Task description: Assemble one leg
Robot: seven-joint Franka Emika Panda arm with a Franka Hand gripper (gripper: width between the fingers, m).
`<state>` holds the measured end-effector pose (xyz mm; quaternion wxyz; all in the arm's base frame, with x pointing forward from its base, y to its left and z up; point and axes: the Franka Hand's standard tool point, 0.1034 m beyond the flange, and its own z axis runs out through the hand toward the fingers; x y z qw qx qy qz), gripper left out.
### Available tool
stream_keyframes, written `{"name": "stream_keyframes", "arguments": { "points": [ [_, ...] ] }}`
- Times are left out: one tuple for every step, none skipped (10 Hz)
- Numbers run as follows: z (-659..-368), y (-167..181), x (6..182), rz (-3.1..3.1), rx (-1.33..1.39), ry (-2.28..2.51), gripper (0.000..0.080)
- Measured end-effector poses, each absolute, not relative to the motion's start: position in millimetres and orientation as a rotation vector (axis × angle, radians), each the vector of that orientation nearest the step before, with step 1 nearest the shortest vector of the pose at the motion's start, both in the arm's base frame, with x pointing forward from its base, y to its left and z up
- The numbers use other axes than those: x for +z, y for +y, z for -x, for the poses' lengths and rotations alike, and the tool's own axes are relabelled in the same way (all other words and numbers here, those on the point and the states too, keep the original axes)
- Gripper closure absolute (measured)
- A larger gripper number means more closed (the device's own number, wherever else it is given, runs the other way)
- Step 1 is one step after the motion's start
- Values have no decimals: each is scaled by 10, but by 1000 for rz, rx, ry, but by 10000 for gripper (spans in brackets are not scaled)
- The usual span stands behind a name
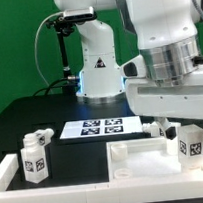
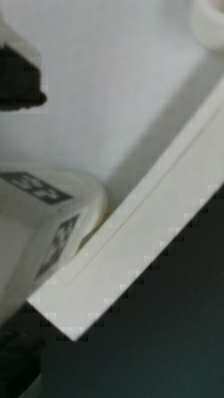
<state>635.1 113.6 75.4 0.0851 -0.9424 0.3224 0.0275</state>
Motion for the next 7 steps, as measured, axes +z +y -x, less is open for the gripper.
{"name": "stream_keyframes", "arguments": {
  "points": [
    [-6347,1150,753,2861,86,801,157],
    [-6346,1140,746,2881,78,724,152],
    [-6345,1136,744,2904,69,620,152],
    [-6345,1137,745,2926,60,526,151],
    [-6351,1122,752,3021,21,166,151],
    [-6360,1129,750,3045,-2,-116,151],
    [-6357,1112,729,3036,4,-72,151]
  ]
}}
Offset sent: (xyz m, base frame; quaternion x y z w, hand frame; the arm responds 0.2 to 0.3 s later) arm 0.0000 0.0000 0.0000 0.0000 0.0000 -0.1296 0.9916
